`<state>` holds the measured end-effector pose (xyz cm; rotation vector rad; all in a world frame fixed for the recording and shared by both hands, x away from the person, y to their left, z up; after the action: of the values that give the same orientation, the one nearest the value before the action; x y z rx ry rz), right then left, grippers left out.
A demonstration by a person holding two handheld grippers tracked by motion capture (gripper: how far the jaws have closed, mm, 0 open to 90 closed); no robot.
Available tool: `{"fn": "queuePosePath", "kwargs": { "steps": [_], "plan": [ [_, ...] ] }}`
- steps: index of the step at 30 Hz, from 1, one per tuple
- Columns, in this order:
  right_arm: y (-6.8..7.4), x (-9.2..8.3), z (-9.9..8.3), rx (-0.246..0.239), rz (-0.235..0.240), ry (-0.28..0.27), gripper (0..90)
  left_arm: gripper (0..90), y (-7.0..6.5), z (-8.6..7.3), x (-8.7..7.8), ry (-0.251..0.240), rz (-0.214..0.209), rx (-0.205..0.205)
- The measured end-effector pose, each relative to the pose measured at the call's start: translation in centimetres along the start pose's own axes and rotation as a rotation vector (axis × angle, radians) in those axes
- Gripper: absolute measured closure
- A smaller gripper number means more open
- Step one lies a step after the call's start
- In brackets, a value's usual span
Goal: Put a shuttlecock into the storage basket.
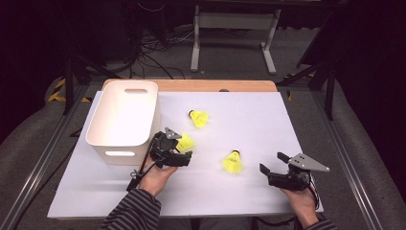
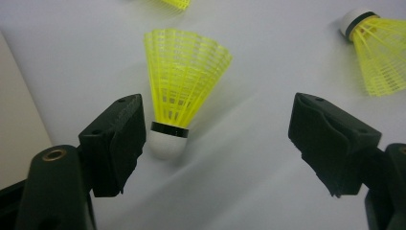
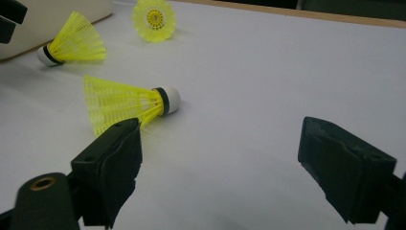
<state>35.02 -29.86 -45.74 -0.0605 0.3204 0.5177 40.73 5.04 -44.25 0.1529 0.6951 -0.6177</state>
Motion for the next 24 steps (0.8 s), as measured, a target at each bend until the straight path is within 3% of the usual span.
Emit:
{"fn": "queuePosePath", "kwargs": {
  "steps": [9, 11, 24],
  "plan": [
    [0.1, 0.0, 0.0, -0.003, 0.002, 0.003, 15.9, 24.6, 0.5, -0.1, 1.0, 0.057, 0.001, -0.015],
    [0.1, 0.0, 0.0, -0.003, 0.003, 0.002, 15.9, 24.6, 0.5, 0.0, 1.2, 0.076, -0.017, -0.028],
    [0.1, 0.1, 0.0, -0.004, 0.007, 0.004, 15.9, 25.2, 0.7, 0.9, 2.3, 0.120, 0.015, -0.030]
  ]
}}
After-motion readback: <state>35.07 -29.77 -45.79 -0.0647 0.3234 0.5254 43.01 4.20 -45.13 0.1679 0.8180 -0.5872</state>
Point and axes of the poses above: each handheld gripper's, and its own axes: x roughly forward along the jaws, z roughly out of its top, y roughly to its left, the point moved 5 cm from there along x, roughly forward along the jaws, and after that the axes turned 8 degrees about -y, right-handed, at the moved point
